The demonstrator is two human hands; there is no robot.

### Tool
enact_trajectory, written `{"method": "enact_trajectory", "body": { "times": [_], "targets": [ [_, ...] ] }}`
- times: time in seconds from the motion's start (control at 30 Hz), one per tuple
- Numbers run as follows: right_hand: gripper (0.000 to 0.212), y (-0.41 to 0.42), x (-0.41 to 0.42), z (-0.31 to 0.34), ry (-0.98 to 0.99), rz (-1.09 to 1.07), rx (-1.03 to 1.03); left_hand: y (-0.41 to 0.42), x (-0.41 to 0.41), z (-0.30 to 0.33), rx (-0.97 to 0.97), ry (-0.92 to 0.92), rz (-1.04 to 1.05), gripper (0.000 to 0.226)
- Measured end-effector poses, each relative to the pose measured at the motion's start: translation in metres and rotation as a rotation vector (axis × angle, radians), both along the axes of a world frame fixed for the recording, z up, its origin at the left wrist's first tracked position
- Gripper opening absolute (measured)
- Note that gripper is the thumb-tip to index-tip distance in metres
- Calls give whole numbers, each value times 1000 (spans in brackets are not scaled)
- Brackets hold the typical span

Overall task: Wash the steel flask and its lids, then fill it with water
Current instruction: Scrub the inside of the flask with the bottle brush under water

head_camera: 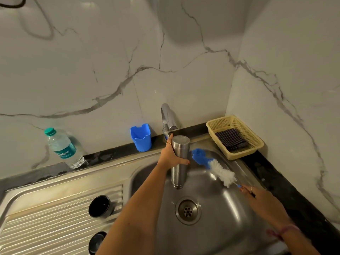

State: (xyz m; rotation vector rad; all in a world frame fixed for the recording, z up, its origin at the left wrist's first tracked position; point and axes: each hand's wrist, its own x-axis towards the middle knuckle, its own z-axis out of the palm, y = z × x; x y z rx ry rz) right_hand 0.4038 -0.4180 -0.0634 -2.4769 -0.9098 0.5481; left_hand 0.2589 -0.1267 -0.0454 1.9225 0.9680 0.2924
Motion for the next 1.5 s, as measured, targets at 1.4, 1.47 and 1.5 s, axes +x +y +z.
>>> {"method": "enact_trajectory", "body": {
  "times": [1.4, 1.47, 1.5],
  "targets": [
    [27, 5, 5, -20, 49, 25, -40, 33, -1, -22, 5, 81, -22, 143],
    [19, 5, 2, -18, 56, 30, -42, 33, -5, -25, 4, 73, -45, 143],
    [15, 5, 1, -19, 77, 28, -35, 31, -8, -26, 0, 67, -62, 142]
  ]
}}
